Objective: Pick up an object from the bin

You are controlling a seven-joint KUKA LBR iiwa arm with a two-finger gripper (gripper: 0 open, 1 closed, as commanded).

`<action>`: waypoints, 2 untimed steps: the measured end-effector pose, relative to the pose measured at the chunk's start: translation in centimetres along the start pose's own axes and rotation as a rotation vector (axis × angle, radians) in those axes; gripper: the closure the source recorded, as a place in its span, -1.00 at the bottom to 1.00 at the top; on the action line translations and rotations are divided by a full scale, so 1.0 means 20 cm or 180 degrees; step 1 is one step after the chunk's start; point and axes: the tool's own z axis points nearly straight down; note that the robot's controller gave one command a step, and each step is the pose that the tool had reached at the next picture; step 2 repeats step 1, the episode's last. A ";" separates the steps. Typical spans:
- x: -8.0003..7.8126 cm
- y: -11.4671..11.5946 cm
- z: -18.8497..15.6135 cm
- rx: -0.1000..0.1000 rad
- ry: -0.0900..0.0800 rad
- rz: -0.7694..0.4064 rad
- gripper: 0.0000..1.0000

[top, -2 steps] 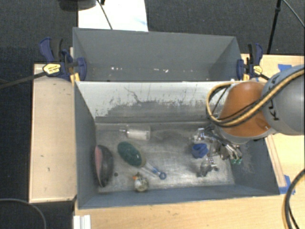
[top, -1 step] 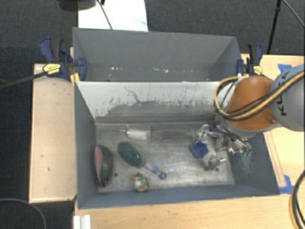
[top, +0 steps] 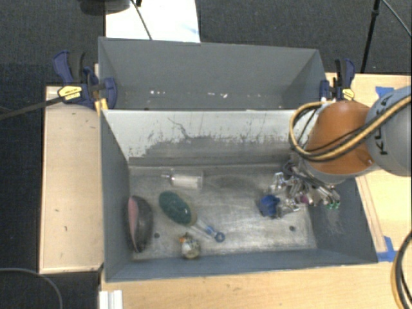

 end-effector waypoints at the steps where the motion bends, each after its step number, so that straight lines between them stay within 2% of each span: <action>1: 0.19 0.14 -0.93 -0.0006 0.0021 -0.0796 1.00; 2: 0.19 0.14 -0.93 -0.0006 0.0021 -0.0796 1.00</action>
Offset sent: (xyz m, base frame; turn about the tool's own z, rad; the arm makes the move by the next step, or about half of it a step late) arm -0.0481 0.0164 0.1803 -0.2511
